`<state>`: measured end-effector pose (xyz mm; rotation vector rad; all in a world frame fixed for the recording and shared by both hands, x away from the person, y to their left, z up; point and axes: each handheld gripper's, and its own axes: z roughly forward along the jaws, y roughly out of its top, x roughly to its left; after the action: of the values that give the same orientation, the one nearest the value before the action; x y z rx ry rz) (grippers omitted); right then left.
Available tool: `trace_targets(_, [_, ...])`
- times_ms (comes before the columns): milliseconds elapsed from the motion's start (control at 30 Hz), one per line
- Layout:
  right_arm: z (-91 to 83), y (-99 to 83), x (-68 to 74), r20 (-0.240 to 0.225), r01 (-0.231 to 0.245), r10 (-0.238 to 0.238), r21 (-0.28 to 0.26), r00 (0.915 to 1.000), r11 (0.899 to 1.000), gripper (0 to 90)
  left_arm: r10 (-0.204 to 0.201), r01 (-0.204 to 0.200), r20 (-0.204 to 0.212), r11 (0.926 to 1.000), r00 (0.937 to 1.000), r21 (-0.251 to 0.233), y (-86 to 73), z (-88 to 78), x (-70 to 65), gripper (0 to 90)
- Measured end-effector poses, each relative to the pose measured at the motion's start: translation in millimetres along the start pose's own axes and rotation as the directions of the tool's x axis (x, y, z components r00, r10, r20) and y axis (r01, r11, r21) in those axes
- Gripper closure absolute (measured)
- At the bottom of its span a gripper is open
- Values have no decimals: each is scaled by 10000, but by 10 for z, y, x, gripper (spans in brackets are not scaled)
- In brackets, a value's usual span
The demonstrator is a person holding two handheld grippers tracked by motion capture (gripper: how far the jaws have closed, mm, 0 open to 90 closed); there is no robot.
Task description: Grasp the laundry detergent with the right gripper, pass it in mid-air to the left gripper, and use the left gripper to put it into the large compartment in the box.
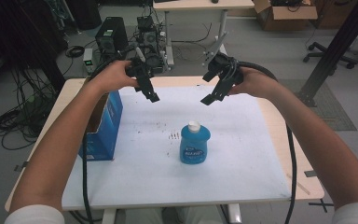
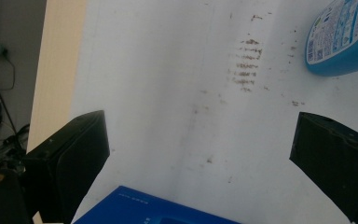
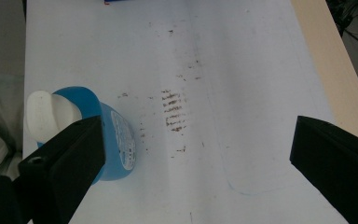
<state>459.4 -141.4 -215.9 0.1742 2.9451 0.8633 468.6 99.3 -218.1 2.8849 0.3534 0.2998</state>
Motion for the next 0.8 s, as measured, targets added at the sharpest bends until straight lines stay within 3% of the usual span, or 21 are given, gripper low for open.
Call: trace_targets(800, [-248,-75,135,-53,-65,65,1,10000,10000,29,43,-44,-63,10000,10000,-71,12,-38,-27,48])
